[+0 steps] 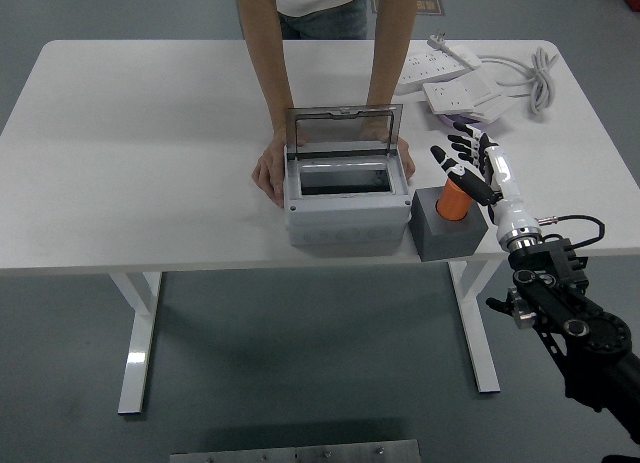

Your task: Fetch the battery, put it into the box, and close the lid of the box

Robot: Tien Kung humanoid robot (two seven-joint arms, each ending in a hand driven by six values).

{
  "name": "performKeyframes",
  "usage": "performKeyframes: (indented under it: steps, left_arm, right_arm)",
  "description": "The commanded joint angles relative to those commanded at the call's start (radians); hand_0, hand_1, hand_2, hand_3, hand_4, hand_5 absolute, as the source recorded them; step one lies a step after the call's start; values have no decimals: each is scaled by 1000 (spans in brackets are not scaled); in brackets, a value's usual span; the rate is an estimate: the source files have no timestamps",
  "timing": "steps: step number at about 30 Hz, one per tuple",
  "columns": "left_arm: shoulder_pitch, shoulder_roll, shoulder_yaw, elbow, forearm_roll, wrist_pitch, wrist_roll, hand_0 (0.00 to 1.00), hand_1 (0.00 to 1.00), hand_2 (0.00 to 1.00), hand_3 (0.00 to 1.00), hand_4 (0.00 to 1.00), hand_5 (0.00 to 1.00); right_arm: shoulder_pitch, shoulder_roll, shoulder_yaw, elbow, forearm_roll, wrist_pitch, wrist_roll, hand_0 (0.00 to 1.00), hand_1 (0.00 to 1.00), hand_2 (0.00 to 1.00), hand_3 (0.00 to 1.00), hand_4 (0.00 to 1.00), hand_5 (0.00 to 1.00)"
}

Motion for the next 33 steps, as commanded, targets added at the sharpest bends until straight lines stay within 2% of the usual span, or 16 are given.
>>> performKeyframes:
  steps: [20,21,26,27,32,33]
  left_arm:
    - [0,-4,0,0,1,-1,0,822,897,835,817,839,579]
    - [0,-4,0,0,1,-1,1,821,897,836,817,838,577]
    - [-1,-5,-2,0,5,-2,1,821,897,836,817,838,577]
    - [-1,-5,-2,0,6,-2,1,821,898,836,817,837,574]
    - [-2,-4,-5,0,11,-2,3,821,898,836,817,837,574]
    - [-1,-4,-6,0,12,-3,3,820,897,836,816,835,573]
  right_arm:
    - [-28,7,-10,0,-1,-17,6,769,793,775,823,967,549]
    - [-29,8,-11,0,-2,-19,6,737,787,772,817,955,501]
    - [-32,12,-15,-2,-8,-28,7,737,787,772,817,955,501]
    - [-32,12,-15,-2,-8,-30,8,683,772,768,812,865,299]
    - [-32,11,-16,-4,-11,-39,7,683,772,768,812,865,299]
    - [-32,11,-16,-4,-12,-40,7,652,760,763,802,816,216]
